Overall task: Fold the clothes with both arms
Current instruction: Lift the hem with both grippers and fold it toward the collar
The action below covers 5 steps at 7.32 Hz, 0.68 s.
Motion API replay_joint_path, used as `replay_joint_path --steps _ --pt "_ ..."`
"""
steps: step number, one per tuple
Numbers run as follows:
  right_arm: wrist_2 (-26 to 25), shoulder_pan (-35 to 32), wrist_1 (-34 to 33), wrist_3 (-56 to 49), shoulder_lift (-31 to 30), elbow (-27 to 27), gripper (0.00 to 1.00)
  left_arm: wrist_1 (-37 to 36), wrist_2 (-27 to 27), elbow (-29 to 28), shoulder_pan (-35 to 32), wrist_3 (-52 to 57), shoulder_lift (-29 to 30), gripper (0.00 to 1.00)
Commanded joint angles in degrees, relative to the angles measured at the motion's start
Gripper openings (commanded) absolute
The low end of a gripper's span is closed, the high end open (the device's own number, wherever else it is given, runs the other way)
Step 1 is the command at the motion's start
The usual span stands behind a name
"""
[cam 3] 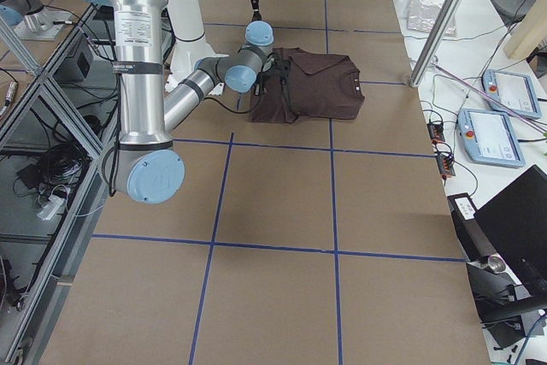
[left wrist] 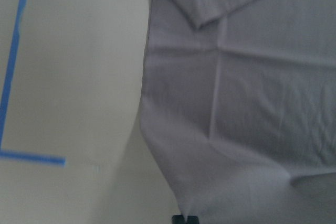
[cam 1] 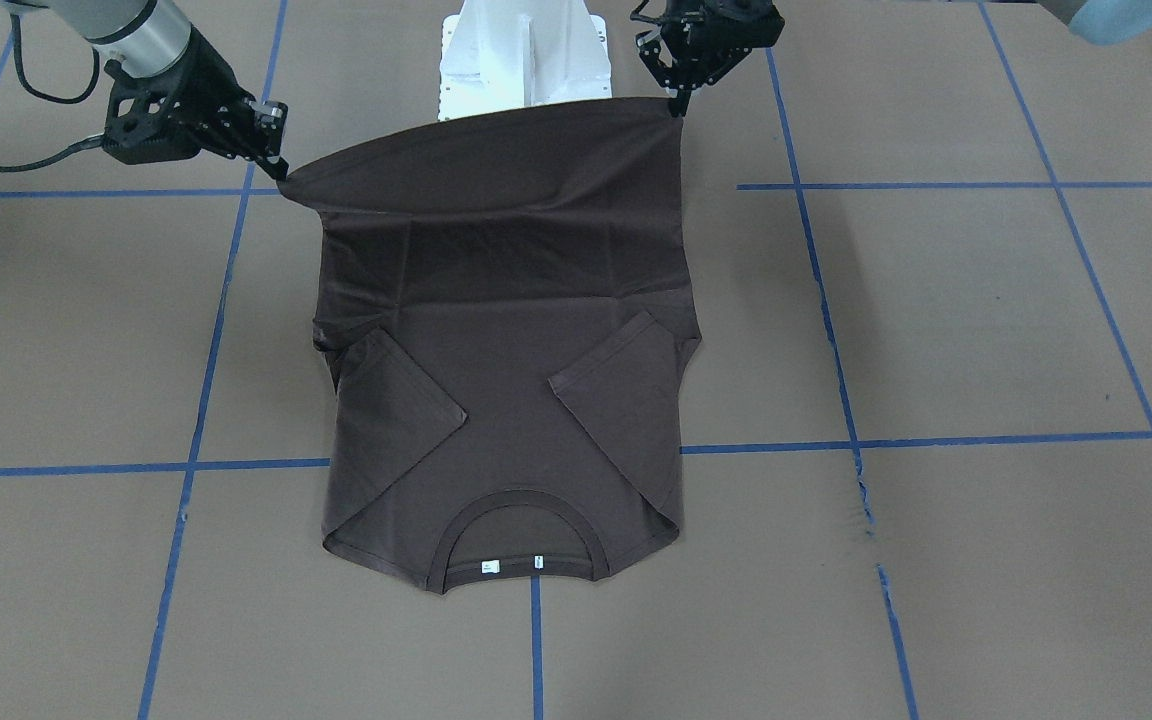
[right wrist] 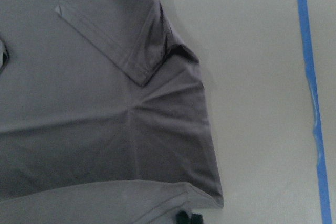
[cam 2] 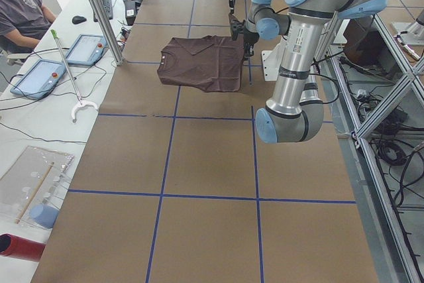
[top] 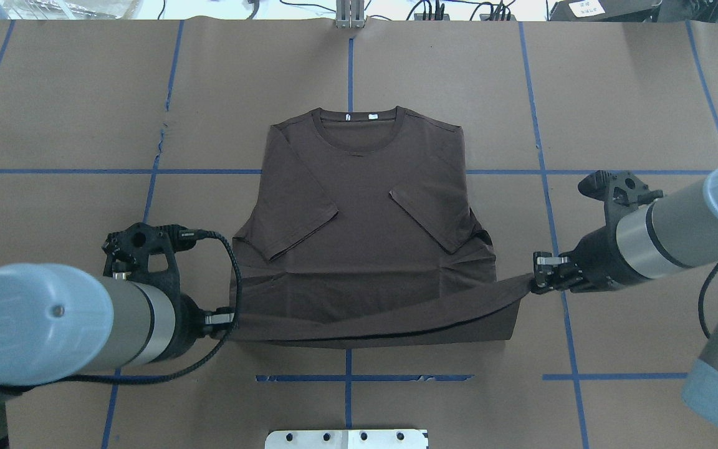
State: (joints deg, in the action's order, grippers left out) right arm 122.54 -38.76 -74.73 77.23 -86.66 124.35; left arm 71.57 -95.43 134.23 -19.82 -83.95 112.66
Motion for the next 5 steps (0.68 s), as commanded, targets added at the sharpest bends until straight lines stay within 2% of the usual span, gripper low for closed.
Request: replay_joint_path --steps 1,3,5 --pt "0.24 -6.05 -0.15 -1.73 8.66 -9.69 0.0 1.37 -0.2 -6.32 -6.97 3.53 1.42 0.0" --pt "0.07 -8.25 -0.15 -1.73 15.52 -17.52 0.0 8.45 -0.19 -15.79 -12.24 6.61 3.43 0.0" --pt "-0.11 -10.71 -0.15 -1.82 22.56 -26.92 0.0 17.94 -0.2 -28.44 -15.85 7.05 8.25 0.0"
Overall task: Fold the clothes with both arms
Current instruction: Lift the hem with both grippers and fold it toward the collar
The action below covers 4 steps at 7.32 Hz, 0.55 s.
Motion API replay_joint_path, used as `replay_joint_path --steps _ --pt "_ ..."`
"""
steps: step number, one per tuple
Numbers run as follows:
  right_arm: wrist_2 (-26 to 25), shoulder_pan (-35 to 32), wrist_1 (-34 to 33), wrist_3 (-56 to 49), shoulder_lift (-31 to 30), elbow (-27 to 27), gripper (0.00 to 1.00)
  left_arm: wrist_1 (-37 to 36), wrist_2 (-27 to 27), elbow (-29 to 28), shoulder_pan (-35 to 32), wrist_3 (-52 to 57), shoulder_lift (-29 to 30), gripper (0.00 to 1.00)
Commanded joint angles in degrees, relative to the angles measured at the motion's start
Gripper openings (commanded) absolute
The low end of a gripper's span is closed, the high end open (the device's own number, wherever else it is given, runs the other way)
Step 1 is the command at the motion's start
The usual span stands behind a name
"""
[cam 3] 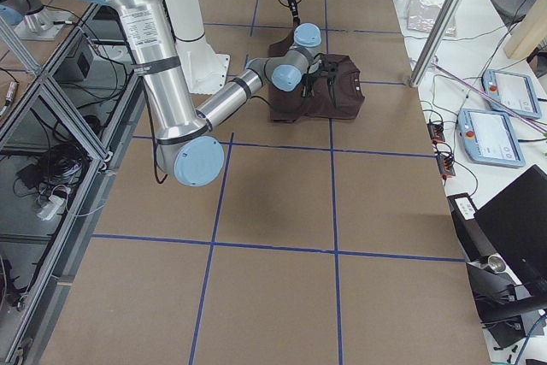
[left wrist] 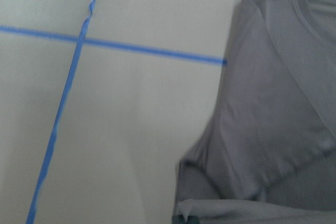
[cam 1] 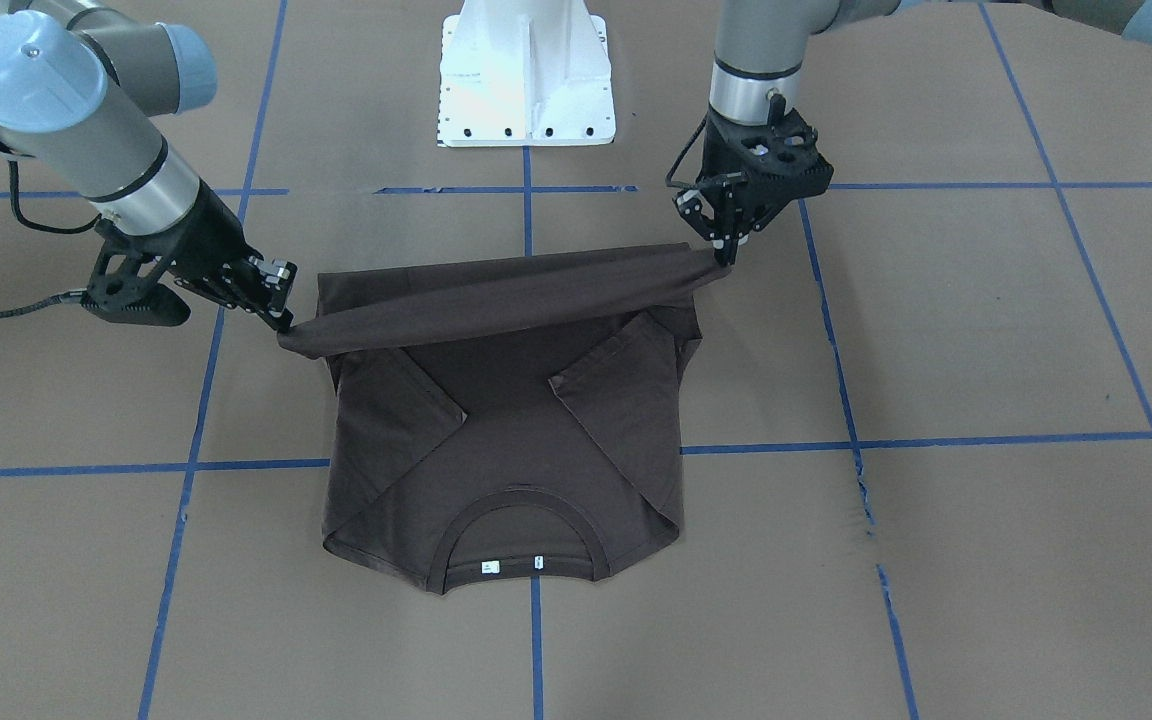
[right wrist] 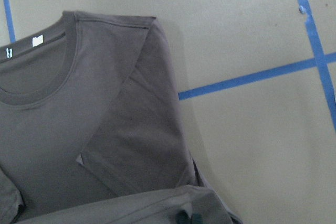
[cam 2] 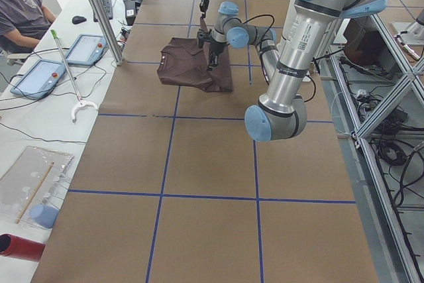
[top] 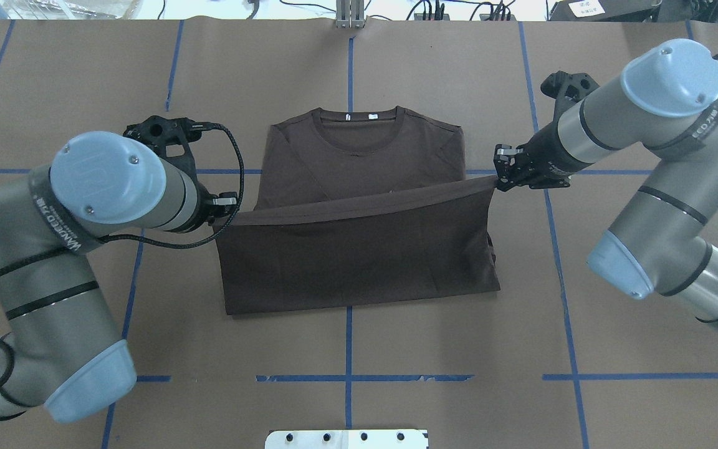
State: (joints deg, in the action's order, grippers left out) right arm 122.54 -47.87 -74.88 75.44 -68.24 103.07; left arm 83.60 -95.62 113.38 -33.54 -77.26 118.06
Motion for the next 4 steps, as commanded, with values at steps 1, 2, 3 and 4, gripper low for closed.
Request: replay_joint_path --steps 1,2,3,4 --pt "-0.11 -3.0 0.09 -0.21 6.26 -8.73 0.0 9.62 -0.01 -14.09 -3.62 0.44 5.75 0.0" --pt "-0.11 -3.97 0.09 -0.56 8.37 -12.33 0.0 11.22 -0.01 -17.55 -5.64 1.66 7.09 0.0" --pt "-0.2 -4.59 0.09 -0.91 10.83 -15.76 0.0 12.02 -0.01 -19.58 -7.23 4.02 8.14 0.0" --pt "-0.2 -4.77 0.09 -0.91 14.68 -19.97 0.0 13.51 0.08 -23.08 -7.94 4.13 10.07 0.0"
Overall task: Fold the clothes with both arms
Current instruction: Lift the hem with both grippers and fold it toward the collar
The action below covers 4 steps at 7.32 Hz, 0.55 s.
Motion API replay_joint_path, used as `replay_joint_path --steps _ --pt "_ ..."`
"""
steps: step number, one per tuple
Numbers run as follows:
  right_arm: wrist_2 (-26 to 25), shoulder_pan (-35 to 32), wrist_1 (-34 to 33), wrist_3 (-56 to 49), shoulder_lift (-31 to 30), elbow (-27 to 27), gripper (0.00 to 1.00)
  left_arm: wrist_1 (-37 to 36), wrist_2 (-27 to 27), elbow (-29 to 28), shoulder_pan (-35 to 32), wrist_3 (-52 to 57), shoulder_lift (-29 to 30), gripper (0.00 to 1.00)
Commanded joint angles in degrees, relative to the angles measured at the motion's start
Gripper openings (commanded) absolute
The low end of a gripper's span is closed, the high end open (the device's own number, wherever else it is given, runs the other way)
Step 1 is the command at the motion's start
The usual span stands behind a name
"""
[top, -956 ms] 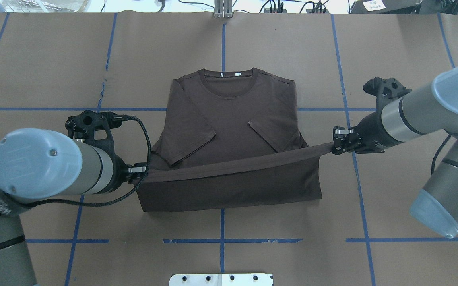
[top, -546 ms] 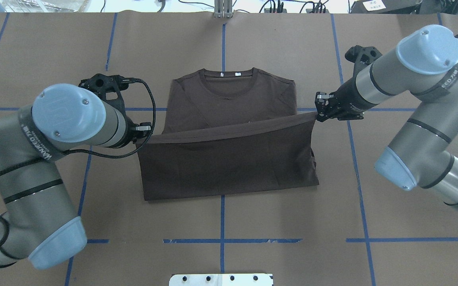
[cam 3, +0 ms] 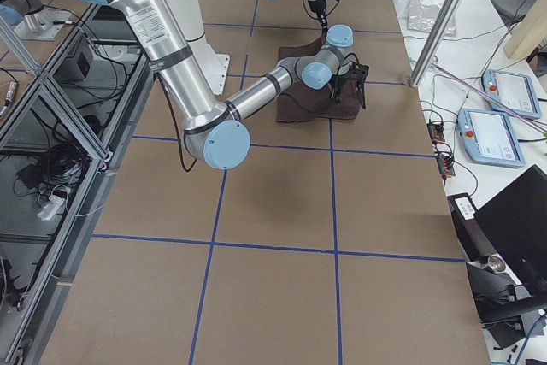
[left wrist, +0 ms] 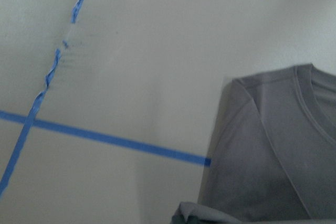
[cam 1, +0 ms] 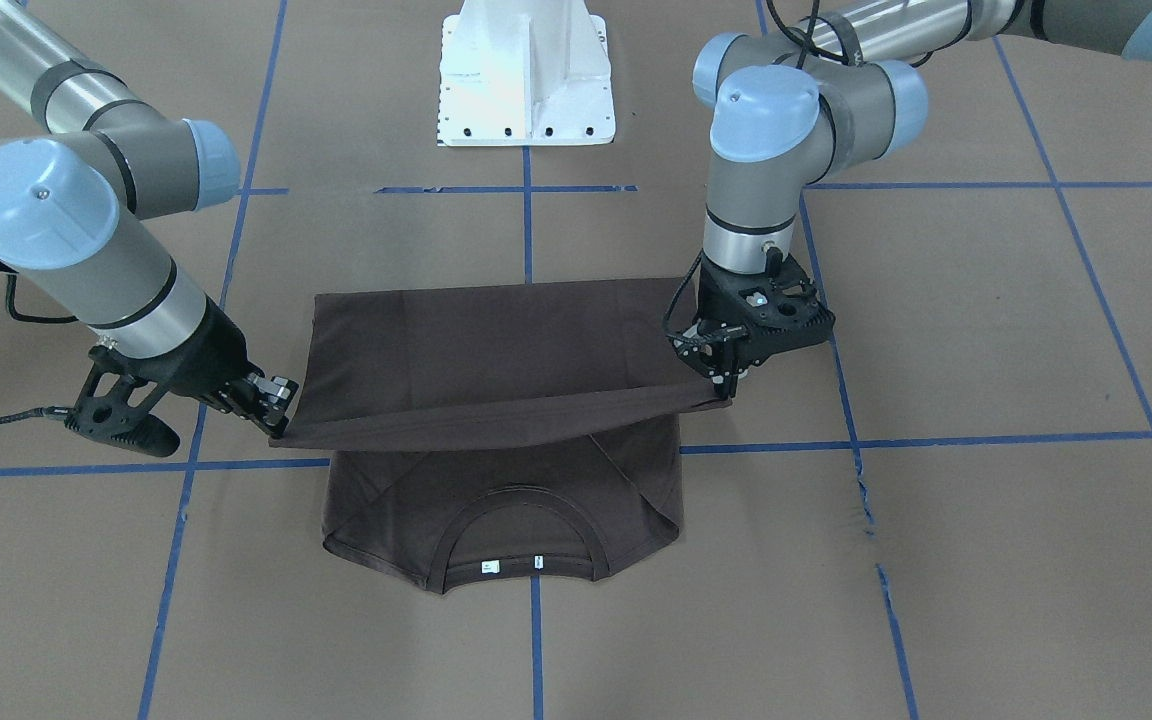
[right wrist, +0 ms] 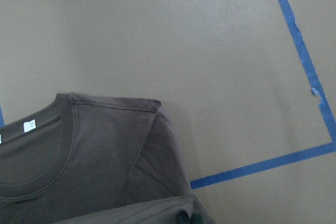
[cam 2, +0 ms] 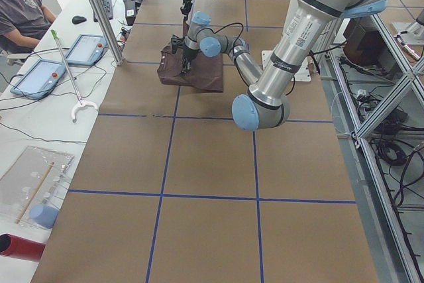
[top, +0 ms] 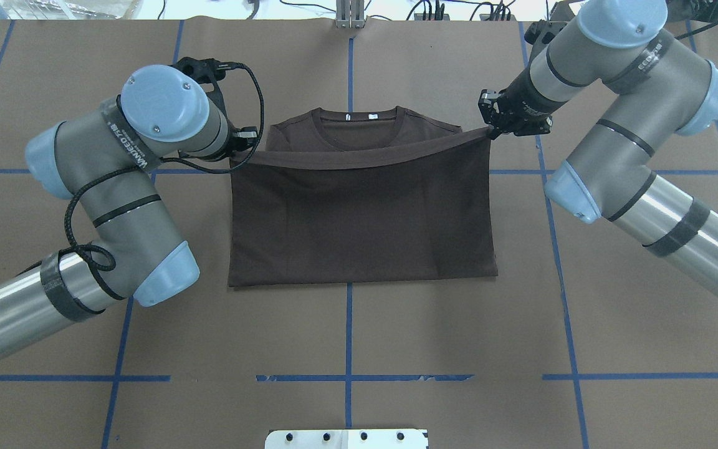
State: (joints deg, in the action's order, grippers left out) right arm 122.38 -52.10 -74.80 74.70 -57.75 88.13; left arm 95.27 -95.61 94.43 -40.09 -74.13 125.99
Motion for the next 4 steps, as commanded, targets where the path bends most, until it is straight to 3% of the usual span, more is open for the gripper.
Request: replay_joint_path --steps 1,4 --pt "-0.12 -0.72 0.09 -0.26 5.35 -7.33 0.0 4.37 0.07 -7.91 -2.09 1.1 3.72 0.0" --pt "-0.21 -1.43 4.74 -0.87 5.28 -12.18 0.0 9.67 0.42 -13.21 -2.36 1.18 3.82 0.0"
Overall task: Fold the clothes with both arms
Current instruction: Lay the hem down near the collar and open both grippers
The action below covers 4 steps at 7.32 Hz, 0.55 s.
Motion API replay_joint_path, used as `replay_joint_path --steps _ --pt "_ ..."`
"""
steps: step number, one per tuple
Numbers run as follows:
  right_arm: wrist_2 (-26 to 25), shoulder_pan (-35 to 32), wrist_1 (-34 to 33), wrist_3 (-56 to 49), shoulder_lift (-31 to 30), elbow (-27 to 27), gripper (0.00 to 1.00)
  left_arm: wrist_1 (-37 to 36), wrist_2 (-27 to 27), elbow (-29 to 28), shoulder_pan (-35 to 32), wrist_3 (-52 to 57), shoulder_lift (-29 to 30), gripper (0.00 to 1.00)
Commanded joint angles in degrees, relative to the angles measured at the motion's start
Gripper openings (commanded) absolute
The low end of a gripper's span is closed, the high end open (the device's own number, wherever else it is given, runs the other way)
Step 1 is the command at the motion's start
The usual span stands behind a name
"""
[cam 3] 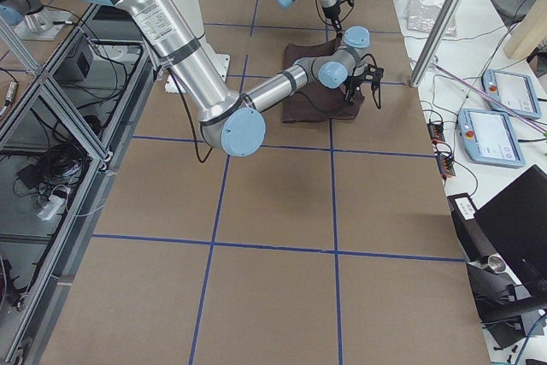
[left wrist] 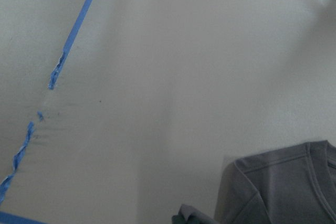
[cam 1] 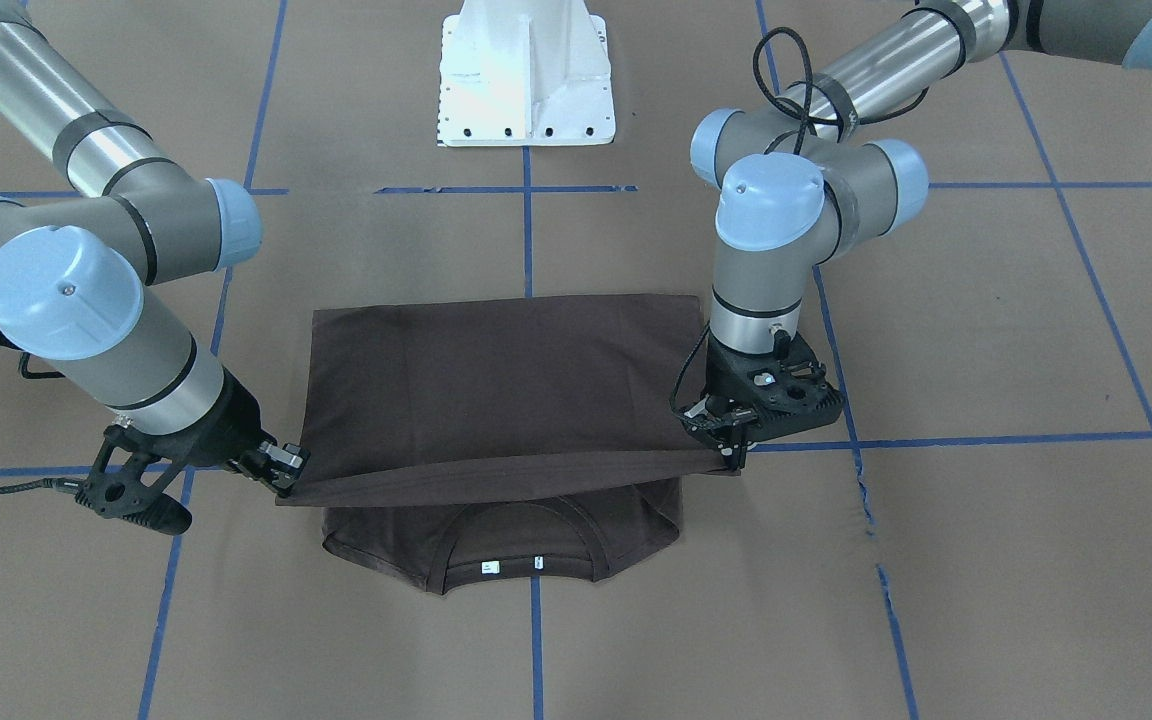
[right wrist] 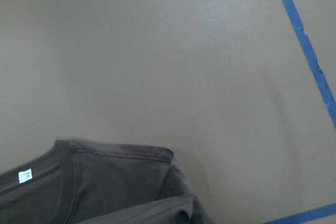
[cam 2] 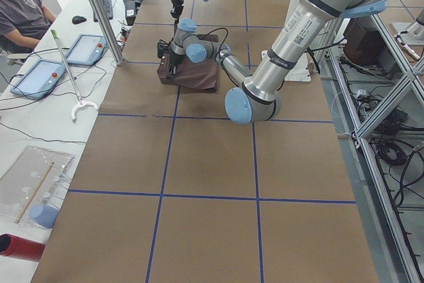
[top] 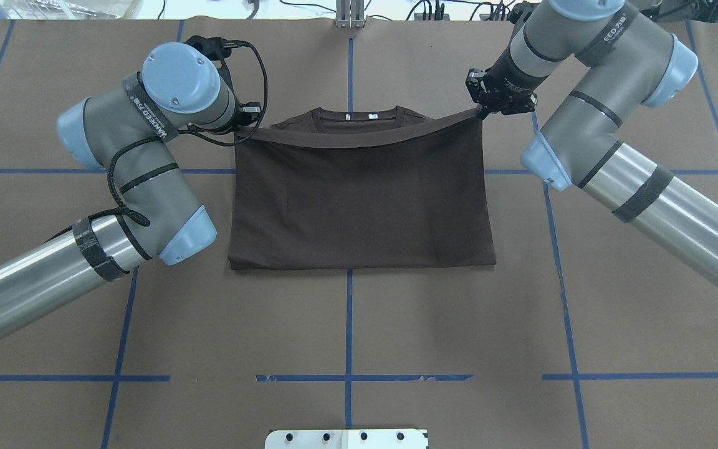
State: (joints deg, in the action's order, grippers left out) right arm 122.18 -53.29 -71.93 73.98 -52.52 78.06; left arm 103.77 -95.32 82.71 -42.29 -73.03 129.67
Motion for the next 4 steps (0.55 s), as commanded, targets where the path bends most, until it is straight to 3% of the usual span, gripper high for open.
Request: replay_joint_path --steps 1,4 --pt "-0.02 -0.24 1.88 -0.07 0.14 -2.13 0.0 1.08 0.14 -1.41 -0.16 0.69 0.15 0.0" --pt "-0.02 -0.06 1.88 0.02 0.4 -2.13 0.0 0.91 0.05 -1.41 -0.16 0.61 0.67 0.0"
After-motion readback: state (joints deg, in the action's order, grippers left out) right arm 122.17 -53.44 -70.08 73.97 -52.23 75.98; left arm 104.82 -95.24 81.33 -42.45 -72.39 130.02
